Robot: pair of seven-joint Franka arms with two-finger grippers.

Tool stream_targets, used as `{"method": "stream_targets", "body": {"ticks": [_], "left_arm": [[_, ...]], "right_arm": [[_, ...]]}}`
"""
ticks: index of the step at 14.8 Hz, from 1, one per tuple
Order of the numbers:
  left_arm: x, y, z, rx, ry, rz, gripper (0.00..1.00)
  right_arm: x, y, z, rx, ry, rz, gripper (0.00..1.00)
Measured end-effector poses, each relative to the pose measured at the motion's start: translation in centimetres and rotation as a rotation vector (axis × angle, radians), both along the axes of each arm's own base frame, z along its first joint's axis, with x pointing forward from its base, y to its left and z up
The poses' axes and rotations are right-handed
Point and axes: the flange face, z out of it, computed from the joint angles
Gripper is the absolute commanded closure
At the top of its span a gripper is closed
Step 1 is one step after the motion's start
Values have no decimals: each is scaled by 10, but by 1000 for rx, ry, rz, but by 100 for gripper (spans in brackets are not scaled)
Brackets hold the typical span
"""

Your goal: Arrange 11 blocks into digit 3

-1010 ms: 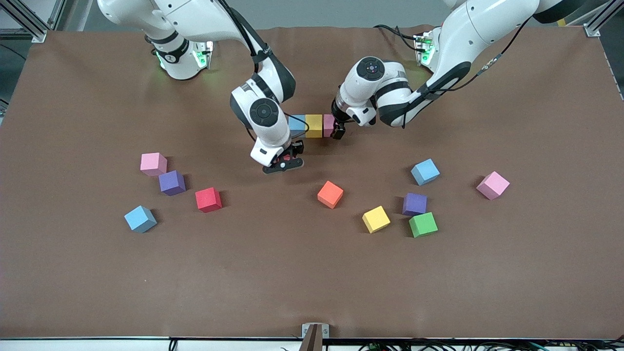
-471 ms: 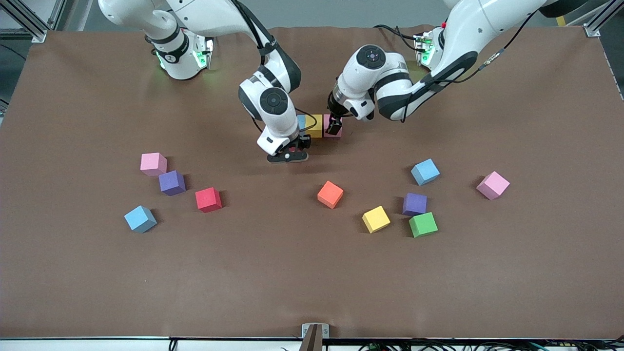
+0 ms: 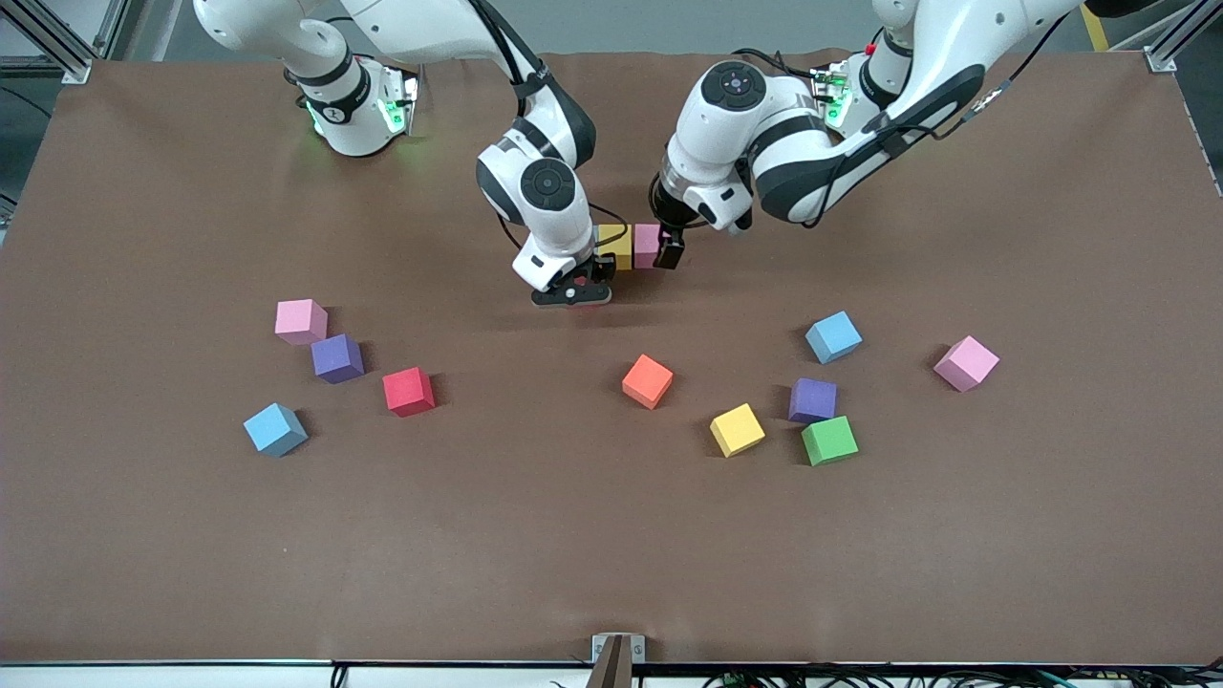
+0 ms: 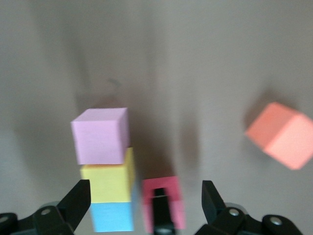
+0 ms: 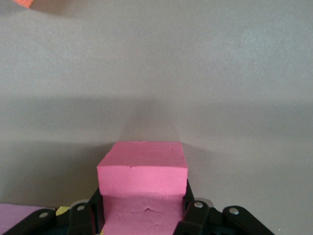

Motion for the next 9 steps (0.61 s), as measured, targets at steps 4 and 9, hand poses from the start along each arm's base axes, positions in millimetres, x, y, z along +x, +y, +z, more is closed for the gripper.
{"method": "stream_targets", "body": {"ticks": [4, 9], "left_arm": [[68, 20, 38, 39, -45, 44, 0], [123, 42, 55, 42, -67, 26, 0]], "right_arm": [[-4, -1, 1, -2, 2, 2, 68], [-6, -1, 1, -3, 3, 5, 1]]}}
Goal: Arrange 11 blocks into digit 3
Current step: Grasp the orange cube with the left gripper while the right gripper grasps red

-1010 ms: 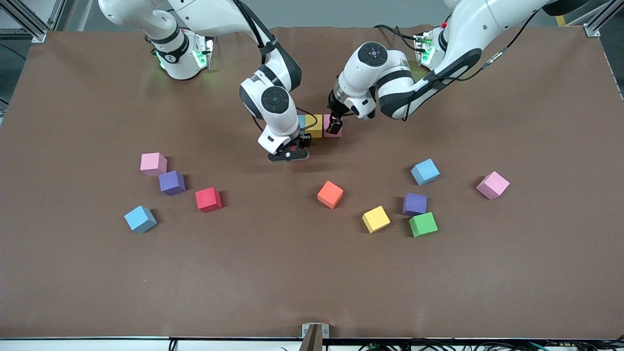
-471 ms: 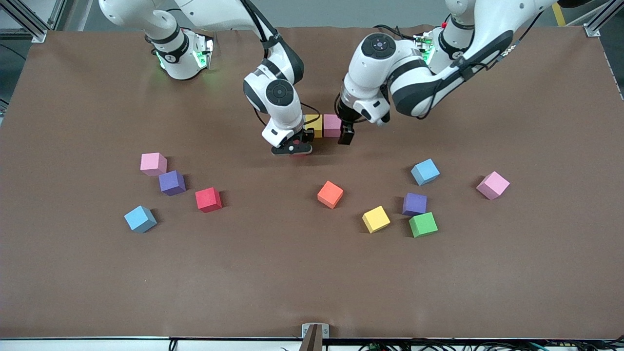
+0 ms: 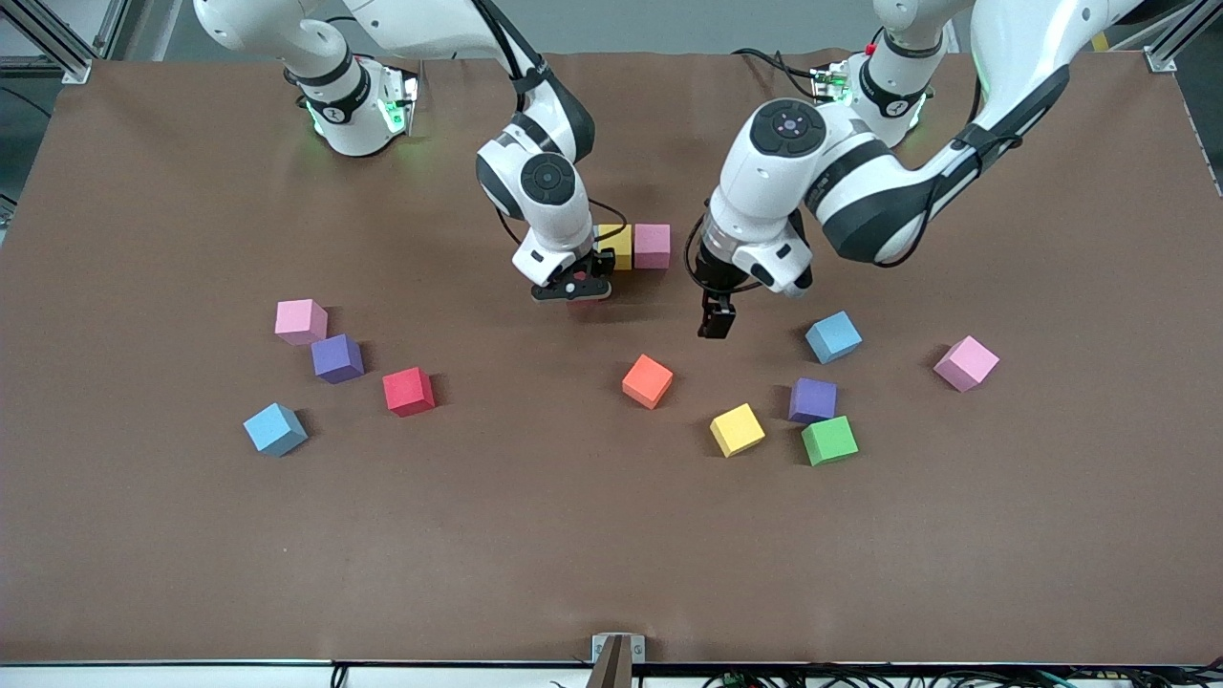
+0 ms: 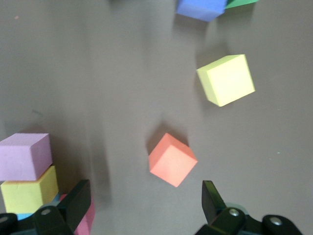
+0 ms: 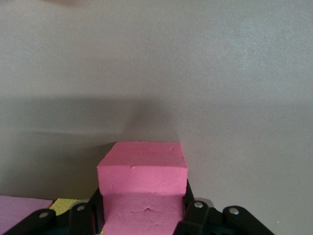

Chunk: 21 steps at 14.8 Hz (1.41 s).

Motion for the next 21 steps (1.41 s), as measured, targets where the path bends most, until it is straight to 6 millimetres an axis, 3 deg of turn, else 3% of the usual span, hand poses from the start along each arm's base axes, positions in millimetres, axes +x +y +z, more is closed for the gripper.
{"method": "stream_targets", "body": {"ticks": [2, 5, 7, 9, 11, 13, 18, 21], "left_arm": [[18, -1, -6, -22, 20, -39, 0], [47, -25, -33, -33, 35, -83, 0], [51, -54, -65, 5, 35, -171, 0], [41, -77, -94, 36, 57, -280, 0], [37, -89, -108, 33, 84, -325, 0], [46, -85, -109, 28, 80, -378, 0], [41, -86, -135, 47, 104, -497, 0], [42, -85, -141, 51, 104, -543, 0]], "right_arm": [[-1, 1, 1, 0, 0, 1, 0], [4, 2, 14, 8, -4, -8, 0], [15, -1, 38, -3, 15, -23, 0], [38, -16, 69, -14, 40, -54, 0], [72, -46, 96, -14, 60, -47, 0], [109, -86, 110, 1, 62, 10, 0], [174, -184, 112, -14, 17, 121, 0], [198, -232, 95, -4, 9, 215, 0]]}}
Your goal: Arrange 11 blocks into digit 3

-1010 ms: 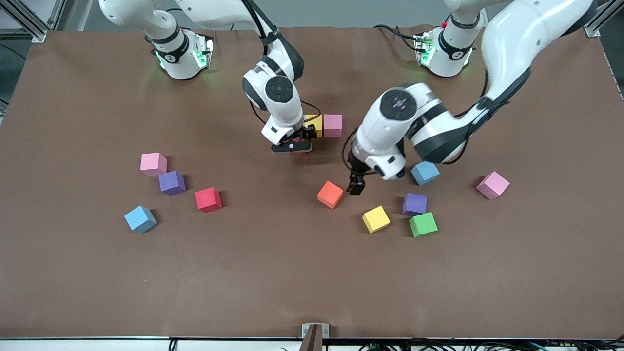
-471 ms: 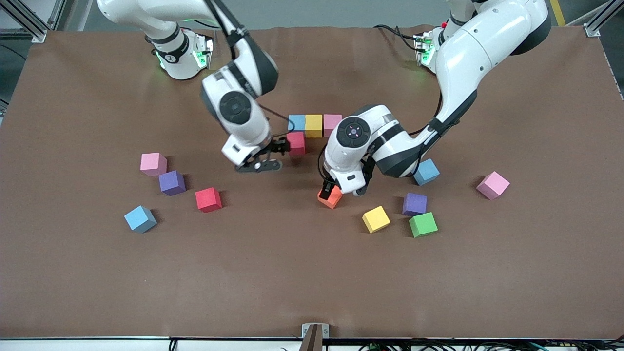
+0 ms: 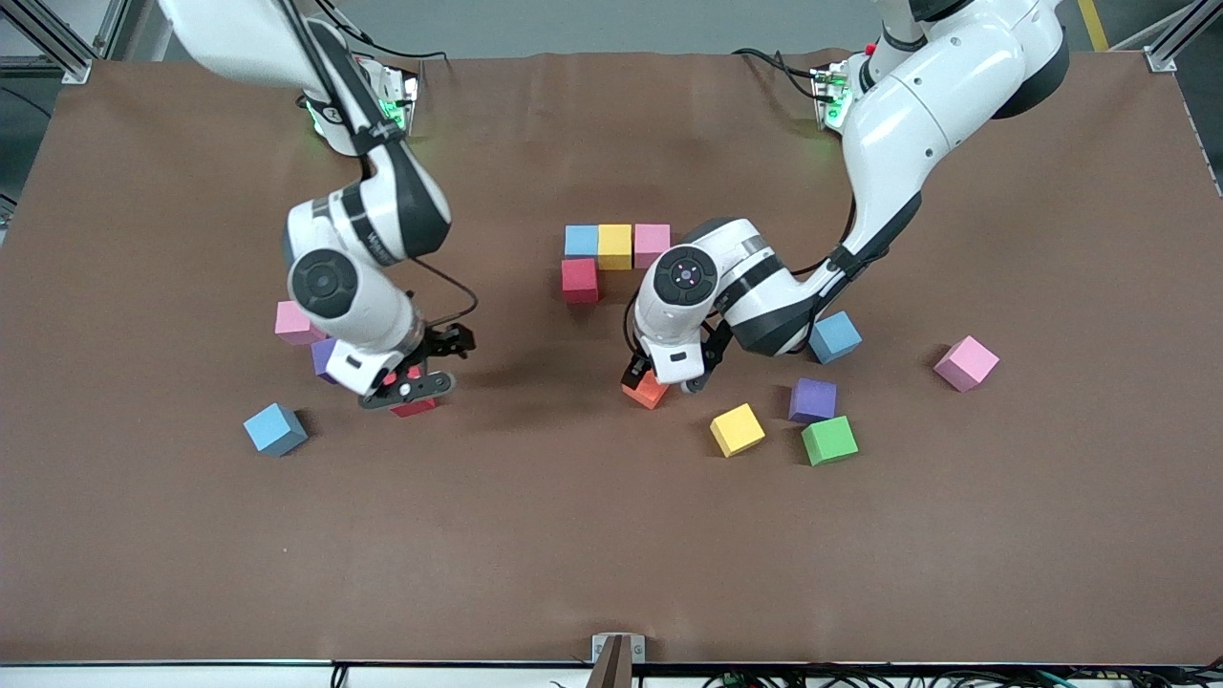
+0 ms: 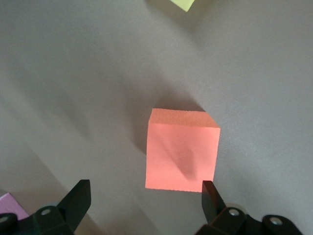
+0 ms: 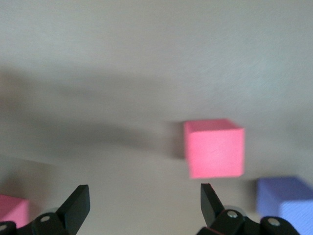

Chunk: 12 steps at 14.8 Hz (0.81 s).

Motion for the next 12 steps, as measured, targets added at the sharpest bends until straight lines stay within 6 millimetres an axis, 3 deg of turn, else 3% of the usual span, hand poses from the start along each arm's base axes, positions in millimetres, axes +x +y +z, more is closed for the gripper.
{"method": "stream_targets", "body": {"ticks": [4, 12], "left_arm": [[14, 10, -3, 2, -25, -23, 0], [18, 1, -22, 16, -73, -28, 0]], "right_arm": [[15, -35, -29, 3, 1, 54, 0], [15, -50, -83, -10, 21, 51, 0]]}}
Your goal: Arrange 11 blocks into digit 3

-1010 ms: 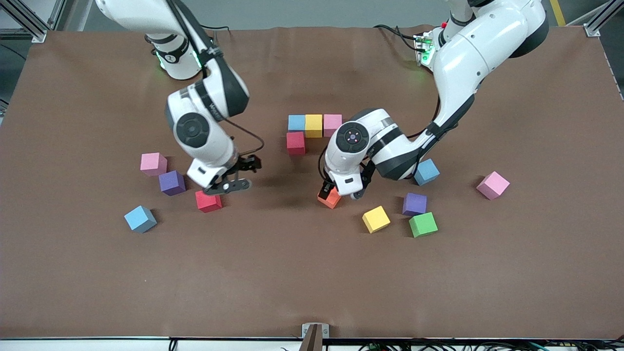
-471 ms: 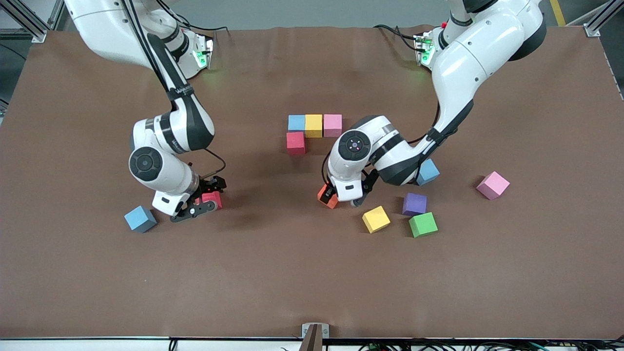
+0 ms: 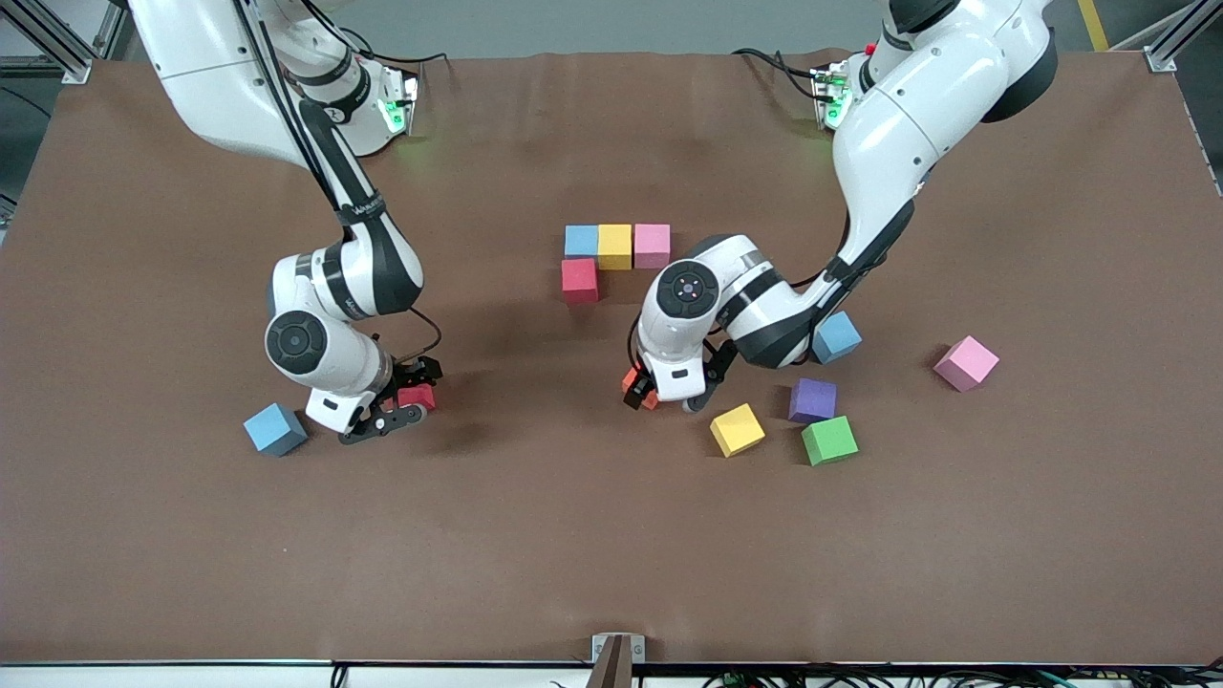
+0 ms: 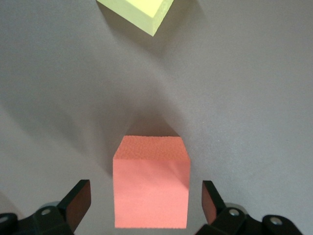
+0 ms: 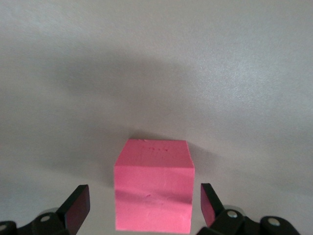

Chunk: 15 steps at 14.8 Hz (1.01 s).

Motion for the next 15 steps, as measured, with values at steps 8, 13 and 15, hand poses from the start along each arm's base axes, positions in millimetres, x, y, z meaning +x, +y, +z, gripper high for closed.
{"method": "stream_targets", "body": {"ticks": [8, 13, 15], "left_arm": [[-7, -6, -21, 18, 13, -12, 60], [5, -4, -9, 1, -11, -24, 99], [17, 3, 7, -8, -42, -47, 99]], "right_arm": [[-2, 0, -10, 0, -3, 8, 73], [-5, 30, 2, 10, 18, 51, 73], [-8, 63, 20, 10, 16, 44, 73]]}}
